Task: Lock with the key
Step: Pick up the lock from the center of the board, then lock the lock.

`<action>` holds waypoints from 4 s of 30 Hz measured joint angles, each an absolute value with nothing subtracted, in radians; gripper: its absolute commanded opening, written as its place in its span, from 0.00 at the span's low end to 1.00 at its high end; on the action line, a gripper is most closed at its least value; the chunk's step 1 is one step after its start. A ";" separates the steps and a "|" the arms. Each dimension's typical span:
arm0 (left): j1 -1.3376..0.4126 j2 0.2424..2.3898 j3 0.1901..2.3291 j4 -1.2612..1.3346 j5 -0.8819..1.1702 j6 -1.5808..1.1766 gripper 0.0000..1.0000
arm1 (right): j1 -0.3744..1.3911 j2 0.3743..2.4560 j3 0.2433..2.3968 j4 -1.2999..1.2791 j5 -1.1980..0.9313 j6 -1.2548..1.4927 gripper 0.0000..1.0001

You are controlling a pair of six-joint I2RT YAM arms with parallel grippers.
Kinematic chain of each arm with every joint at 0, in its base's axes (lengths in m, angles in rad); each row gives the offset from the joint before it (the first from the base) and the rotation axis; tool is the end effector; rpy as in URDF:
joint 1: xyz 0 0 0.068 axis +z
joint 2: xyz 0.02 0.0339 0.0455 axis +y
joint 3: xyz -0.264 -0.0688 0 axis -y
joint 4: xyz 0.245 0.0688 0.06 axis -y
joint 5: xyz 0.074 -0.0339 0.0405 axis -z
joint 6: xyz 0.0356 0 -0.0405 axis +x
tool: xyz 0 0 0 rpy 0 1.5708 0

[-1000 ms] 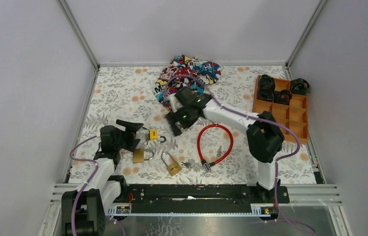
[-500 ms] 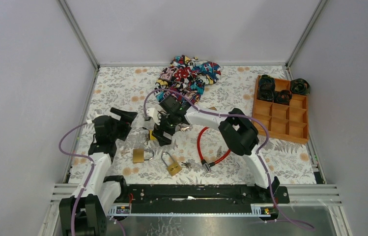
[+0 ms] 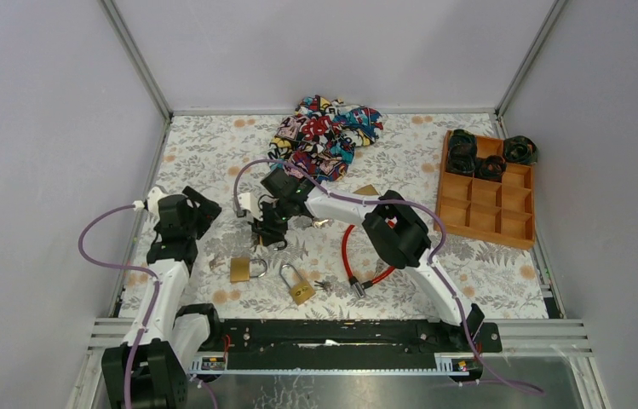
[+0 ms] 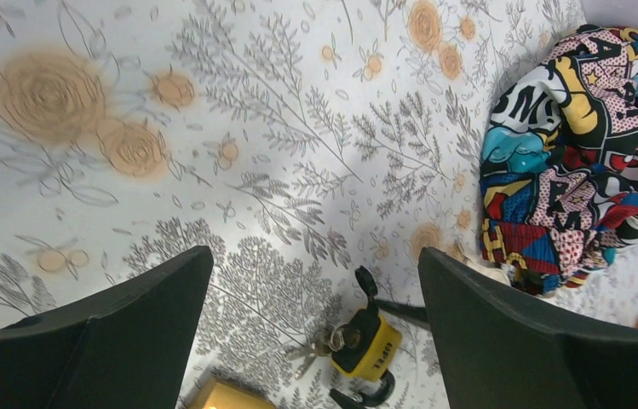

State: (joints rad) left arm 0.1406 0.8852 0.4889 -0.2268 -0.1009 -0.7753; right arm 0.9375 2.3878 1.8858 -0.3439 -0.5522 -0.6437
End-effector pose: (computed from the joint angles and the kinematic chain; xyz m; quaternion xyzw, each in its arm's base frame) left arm 0.1885 0.0303 0.2148 -0.4135 0.7869 -0.0996 0.4470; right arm 0.2958 0.4345 0.1508 -0.7074 0.5641 0.3021 0.3002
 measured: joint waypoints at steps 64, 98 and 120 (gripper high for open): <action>-0.336 0.803 0.764 -0.403 1.096 1.359 0.13 | 0.845 1.719 1.643 -0.511 -0.834 0.112 0.00; -0.390 0.897 0.852 -0.316 0.931 0.374 0.00 | 0.813 1.201 1.327 -0.274 -0.539 -0.113 0.39; -0.425 0.908 0.856 -0.159 0.825 0.229 0.00 | 0.808 1.247 1.035 -0.180 -0.480 0.027 0.17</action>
